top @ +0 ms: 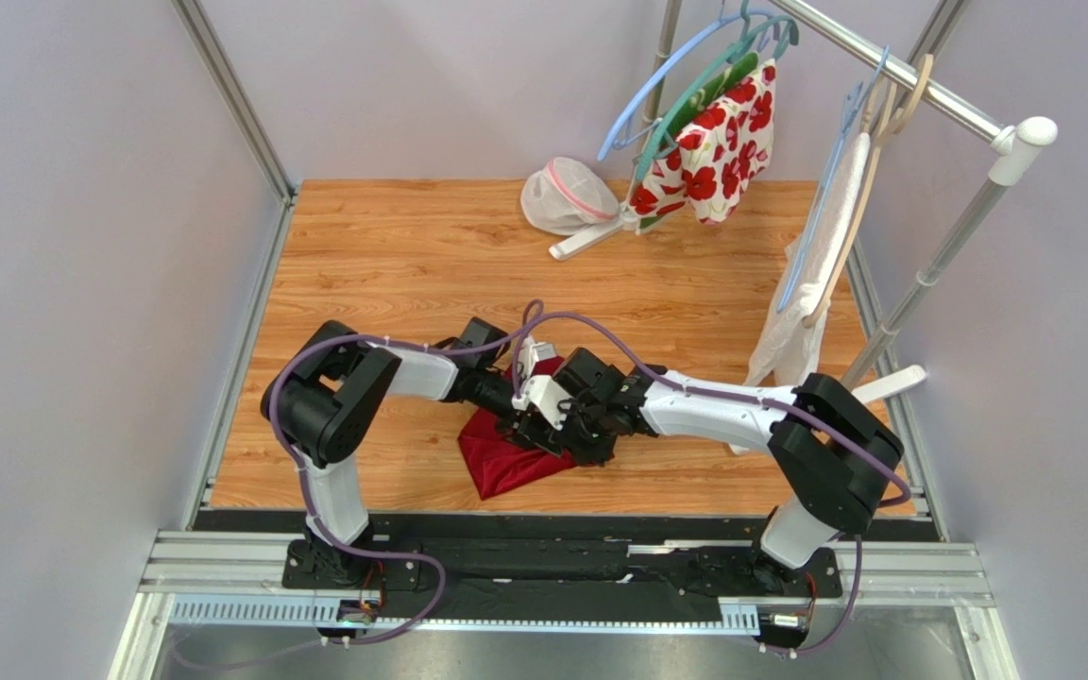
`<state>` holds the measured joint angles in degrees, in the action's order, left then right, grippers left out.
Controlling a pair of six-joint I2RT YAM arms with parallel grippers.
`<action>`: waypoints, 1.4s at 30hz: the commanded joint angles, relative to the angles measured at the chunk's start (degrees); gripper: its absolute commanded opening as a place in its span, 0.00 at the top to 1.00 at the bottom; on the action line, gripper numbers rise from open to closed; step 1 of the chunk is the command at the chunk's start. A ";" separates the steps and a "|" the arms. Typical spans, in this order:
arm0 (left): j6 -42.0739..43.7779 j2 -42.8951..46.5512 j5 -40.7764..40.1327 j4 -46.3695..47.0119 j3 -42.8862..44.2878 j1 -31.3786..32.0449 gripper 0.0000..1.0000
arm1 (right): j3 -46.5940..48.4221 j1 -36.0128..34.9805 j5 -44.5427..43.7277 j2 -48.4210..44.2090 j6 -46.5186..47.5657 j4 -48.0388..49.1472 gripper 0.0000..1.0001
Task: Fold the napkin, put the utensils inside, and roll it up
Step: Roll the napkin with the utensil
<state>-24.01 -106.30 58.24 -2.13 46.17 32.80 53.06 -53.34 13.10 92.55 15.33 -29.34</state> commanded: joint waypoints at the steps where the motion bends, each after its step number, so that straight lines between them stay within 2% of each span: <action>1: 1.86 2.41 -11.47 -3.93 1.37 -3.52 0.40 | 2.05 0.78 0.69 1.84 0.84 -4.84 1.00; 11: 1.25 6.80 -23.77 -12.89 9.54 -9.33 0.39 | 6.09 2.36 4.12 4.56 -2.23 -8.71 1.00; 16: -1.21 9.96 -36.16 -16.59 12.45 -13.62 0.39 | 7.50 3.51 7.89 5.62 -3.64 -9.33 1.00; 19: -3.75 13.29 -41.70 -16.85 10.96 -16.61 0.39 | 8.46 4.56 10.27 6.32 -4.61 -9.33 1.00; 24: -4.99 21.65 -51.27 -16.59 4.38 -17.94 0.39 | 10.40 6.32 13.61 8.78 -7.24 -10.03 1.00; 27: -7.18 29.64 -50.16 -15.01 -1.59 -17.94 0.38 | 11.63 7.81 17.21 10.97 -8.47 -10.21 1.00; 29: -9.21 36.67 -45.18 -11.94 -6.68 -17.85 0.38 | 12.59 9.04 19.75 12.38 -8.65 -10.21 1.00; 31: -11.57 42.74 -41.38 -9.22 -10.03 -17.59 0.27 | 13.30 9.74 21.08 14.57 -8.92 -10.65 1.00; 33: -12.81 46.95 -37.77 -9.12 -13.55 -16.72 0.24 | 14.00 11.06 22.49 15.72 -9.53 -11.00 1.00; 37: -15.97 50.31 -35.30 -6.58 -18.74 -12.85 0.24 | 14.44 13.08 23.90 18.36 -10.15 -11.09 1.00; 42: -17.03 48.04 -37.93 -6.75 -19.72 -6.88 0.24 | 14.18 14.05 23.55 18.98 -10.76 -11.09 1.00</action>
<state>-38.33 -56.97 19.84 -11.35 26.72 22.65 66.83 -39.97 39.20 109.54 4.95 -41.34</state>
